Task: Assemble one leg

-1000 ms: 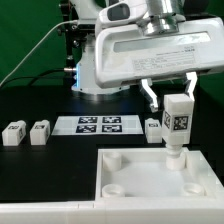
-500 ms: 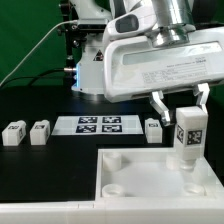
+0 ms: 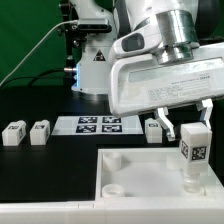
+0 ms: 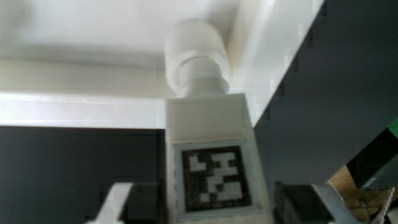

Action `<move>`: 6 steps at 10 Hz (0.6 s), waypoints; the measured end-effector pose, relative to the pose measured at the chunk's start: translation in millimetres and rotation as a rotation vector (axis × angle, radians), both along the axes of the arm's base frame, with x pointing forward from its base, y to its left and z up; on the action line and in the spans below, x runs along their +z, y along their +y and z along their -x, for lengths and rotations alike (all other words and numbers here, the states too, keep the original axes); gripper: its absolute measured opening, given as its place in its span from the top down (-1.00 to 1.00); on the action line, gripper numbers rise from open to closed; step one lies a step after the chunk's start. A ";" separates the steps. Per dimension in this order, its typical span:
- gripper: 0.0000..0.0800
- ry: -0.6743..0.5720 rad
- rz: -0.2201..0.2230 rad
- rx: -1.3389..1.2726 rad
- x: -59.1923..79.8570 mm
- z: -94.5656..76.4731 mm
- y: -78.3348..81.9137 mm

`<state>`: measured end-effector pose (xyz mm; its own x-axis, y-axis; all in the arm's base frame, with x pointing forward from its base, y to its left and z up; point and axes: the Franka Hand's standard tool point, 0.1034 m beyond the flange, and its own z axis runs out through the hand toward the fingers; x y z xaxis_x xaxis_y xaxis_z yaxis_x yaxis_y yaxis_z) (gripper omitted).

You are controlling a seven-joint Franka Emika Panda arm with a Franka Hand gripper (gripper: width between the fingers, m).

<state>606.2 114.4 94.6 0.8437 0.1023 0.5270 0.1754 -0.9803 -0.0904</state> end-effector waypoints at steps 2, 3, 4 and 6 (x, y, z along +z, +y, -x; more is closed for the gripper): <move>0.27 -0.025 -0.004 -0.003 -0.8 -1.8 1.1; 0.27 -0.032 -0.005 -0.005 -0.8 -2.4 1.0; 0.27 -0.037 -0.006 -0.006 -0.9 -2.8 0.8; 0.27 -0.028 -0.007 -0.006 -9.1 0.3 0.6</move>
Offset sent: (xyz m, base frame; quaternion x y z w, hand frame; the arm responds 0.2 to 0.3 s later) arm 0.0039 0.0008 -0.0059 -0.0038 0.0049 0.0072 1.0000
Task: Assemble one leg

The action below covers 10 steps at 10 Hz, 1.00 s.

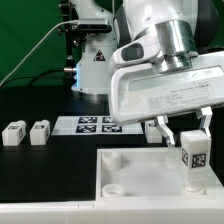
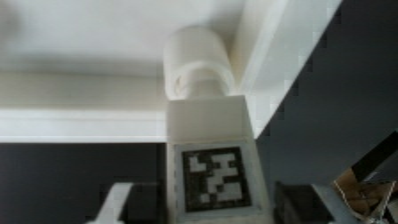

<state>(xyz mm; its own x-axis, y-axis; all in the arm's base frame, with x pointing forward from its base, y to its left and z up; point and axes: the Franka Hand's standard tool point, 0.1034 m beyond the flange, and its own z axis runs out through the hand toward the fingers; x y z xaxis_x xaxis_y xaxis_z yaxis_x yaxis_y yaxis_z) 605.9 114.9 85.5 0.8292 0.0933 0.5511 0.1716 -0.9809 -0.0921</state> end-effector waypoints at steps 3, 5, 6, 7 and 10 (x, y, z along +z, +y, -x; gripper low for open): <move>0.27 -0.011 -0.003 -0.003 -3.8 0.2 -0.1; 0.27 -0.011 -0.001 0.000 -3.7 -0.1 -0.1; 0.27 -0.003 -0.002 -0.006 -3.4 0.4 0.0; 0.23 -0.005 -0.001 -0.005 -3.5 0.3 -0.4; -0.53 -0.003 0.001 -0.003 -4.4 0.9 -0.5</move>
Offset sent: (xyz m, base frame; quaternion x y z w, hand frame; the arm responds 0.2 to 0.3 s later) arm -0.0027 -0.0005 -0.0231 -0.0110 -0.0202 0.0055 0.9997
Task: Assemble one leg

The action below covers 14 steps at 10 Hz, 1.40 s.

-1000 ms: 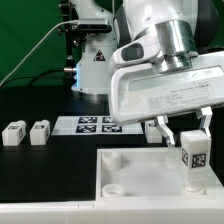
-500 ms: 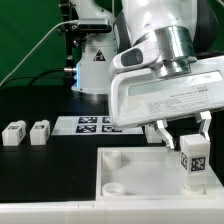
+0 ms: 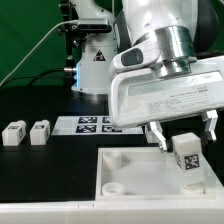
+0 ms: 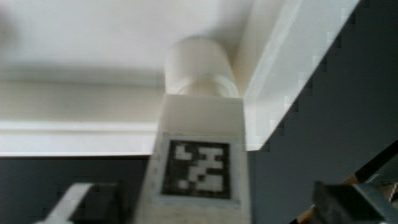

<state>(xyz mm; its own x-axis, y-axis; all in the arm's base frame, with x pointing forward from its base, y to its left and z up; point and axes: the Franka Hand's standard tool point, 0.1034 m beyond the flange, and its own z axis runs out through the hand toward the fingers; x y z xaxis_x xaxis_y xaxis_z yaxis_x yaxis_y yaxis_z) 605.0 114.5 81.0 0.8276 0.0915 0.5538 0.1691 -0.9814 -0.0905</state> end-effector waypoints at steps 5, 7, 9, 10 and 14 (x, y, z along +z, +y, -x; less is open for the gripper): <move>-0.62 0.001 0.001 0.002 -0.8 0.4 0.0; -0.62 0.001 0.002 0.003 -1.1 0.5 0.0; -0.62 0.001 0.003 0.005 -1.4 0.6 0.0; -0.62 0.003 0.003 0.005 -1.1 0.6 -0.4; -0.62 0.266 0.032 0.044 16.2 3.3 -4.5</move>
Offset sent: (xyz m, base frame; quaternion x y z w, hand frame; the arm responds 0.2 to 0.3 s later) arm 0.0000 0.0000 0.0000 0.0000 0.0000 0.0000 1.0000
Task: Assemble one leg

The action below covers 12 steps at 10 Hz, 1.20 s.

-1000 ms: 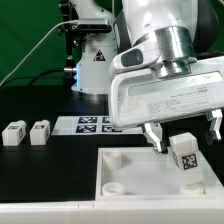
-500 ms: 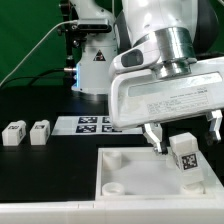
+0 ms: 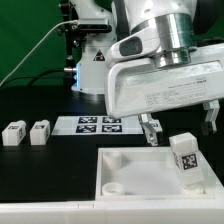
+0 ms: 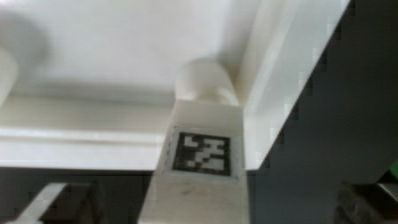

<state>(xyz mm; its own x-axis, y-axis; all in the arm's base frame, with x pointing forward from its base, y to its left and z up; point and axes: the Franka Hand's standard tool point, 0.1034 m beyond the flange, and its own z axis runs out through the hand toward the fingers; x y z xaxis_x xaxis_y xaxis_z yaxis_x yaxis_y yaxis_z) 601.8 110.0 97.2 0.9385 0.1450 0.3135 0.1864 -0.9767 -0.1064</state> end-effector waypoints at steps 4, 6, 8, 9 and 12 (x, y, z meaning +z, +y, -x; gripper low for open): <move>-0.62 0.284 -0.002 0.033 11.9 -23.3 3.3; -0.62 0.271 -0.003 0.032 5.6 -21.5 4.2; -0.62 0.280 -0.004 0.029 -4.8 -16.3 9.0; -0.62 0.286 -0.004 0.028 -7.2 -14.5 11.9; -0.55 0.289 -0.008 0.008 -7.1 -14.2 14.4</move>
Offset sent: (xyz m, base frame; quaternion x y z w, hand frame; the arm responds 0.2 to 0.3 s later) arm 0.0287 -0.0069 0.0046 -0.0074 -0.0831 -0.0024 0.9965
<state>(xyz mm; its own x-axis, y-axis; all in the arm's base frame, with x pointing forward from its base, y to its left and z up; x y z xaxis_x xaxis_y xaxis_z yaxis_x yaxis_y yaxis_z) 615.9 124.4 90.2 0.9879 0.1513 0.0342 0.1549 -0.9742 -0.1644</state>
